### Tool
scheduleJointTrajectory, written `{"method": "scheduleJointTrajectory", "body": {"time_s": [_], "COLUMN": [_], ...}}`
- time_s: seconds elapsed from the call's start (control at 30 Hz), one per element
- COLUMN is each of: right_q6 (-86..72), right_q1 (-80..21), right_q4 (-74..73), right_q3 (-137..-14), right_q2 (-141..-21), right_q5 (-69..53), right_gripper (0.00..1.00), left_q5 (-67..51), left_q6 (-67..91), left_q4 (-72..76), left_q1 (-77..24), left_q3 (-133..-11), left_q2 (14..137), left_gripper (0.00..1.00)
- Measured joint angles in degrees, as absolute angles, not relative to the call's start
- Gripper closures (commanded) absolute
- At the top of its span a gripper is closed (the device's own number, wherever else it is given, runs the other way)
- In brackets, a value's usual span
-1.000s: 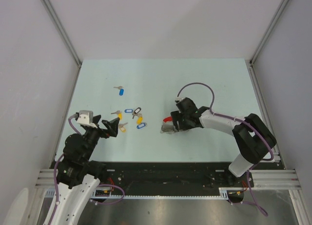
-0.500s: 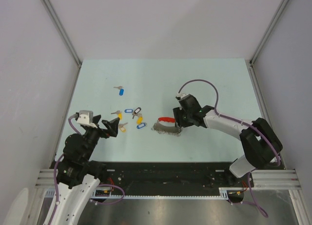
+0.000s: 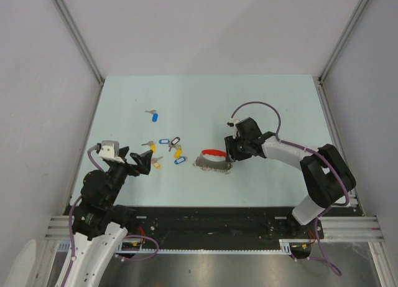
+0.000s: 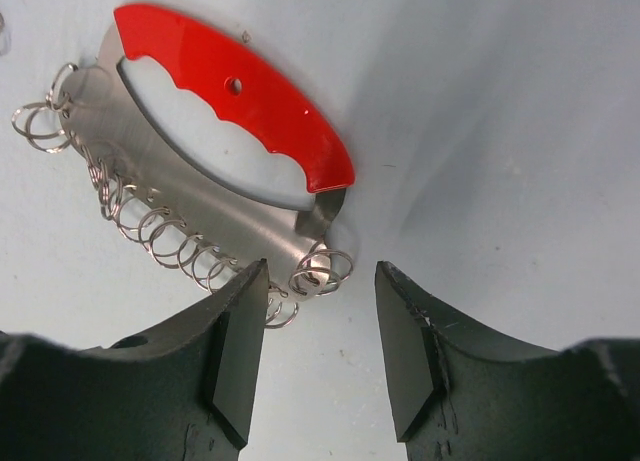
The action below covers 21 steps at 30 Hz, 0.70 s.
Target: Put the keys on the keyring
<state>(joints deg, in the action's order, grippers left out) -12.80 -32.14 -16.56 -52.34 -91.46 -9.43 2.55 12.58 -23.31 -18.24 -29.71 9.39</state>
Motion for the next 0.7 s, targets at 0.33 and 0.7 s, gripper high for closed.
{"method": "scheduleJointTrajectory", "body": {"time_s": [0.33,0.7], "right_q6": [-12.78,-12.78], "right_q1": [-32.10,-32.12], "right_q4": [-14.61,-14.50], "right_q3": [-50.94,-50.22], "right_q2": [-94.28,-94.28], "right_q5": [-14.20,-16.32], "right_gripper": [0.53,0.63], "left_q5": [2.52,2.48], "left_q6": [12.58,12.58], "left_q4": [-23.31,-23.31], "left_q1": [-18.24,-18.24], "left_q3": [-29.71,-29.71], "left_q2": [9.41,9.50], "left_gripper": [0.00,0.00]}}
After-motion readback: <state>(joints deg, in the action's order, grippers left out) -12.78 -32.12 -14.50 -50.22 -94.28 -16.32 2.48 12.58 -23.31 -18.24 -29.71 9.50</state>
